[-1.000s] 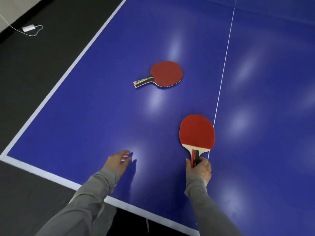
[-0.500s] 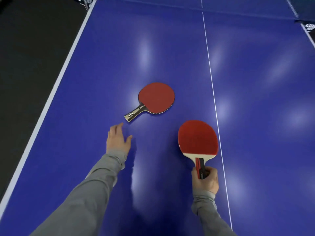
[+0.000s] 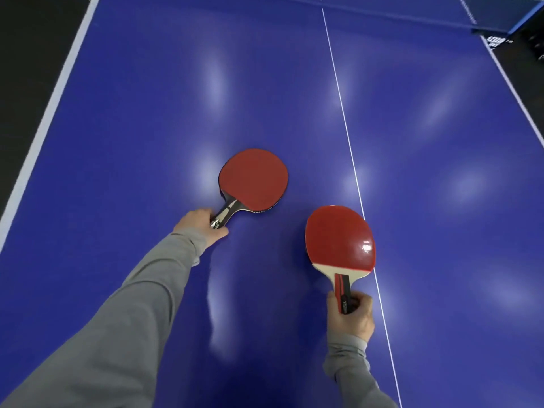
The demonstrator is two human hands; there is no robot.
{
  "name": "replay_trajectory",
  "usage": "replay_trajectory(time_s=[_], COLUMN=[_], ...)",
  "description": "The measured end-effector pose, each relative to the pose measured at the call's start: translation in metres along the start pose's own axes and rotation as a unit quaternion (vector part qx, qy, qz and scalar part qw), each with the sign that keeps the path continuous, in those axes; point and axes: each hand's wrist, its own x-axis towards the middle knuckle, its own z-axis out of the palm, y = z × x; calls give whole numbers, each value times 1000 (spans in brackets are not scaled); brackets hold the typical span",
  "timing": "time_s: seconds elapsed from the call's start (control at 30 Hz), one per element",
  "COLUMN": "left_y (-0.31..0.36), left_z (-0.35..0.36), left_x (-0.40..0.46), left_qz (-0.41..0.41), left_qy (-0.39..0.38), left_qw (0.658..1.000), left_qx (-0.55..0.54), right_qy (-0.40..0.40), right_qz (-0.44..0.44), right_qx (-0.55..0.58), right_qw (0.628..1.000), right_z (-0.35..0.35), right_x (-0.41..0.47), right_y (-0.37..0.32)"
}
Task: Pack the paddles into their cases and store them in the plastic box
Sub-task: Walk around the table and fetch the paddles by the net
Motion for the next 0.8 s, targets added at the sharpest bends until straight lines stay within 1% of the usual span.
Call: replay_trajectory(time_s=[0.07, 0.13, 0.23, 0.37, 0.53, 0.63, 0.7, 0.8], left_y=[10, 17, 16, 9, 14, 20, 23, 17], left_z=[8, 18, 41, 84, 141, 165, 173, 179], left_x=[-10, -25, -61, -130, -213, -240, -247, -248], left_qz=[0, -12, -48, -118, -210, -246, -258, -219], left_qy=[-14, 9, 42, 51, 75, 65, 46, 23], left_qw=[1000, 997, 983, 956, 909, 891, 876, 882], left_qx=[-23, -82, -173, -262, -352, -376, -404, -416], right_qy=[-6, -12, -21, -43, -87, -118, -144, -182], right_qz=[-2, -7, -13, -33, -56, -86, -101, -112], right_qx=[-2, 0, 8, 17, 23, 19, 14, 0], right_qw=[1000, 1000, 1000, 998, 994, 989, 984, 977], right_z=[-1, -3, -5, -10, -17, -21, -23, -23], right_x=[-1, -3, -7, -18, -46, -67, -79, -93], right_y=[0, 0, -1, -1, 8, 15, 19, 23])
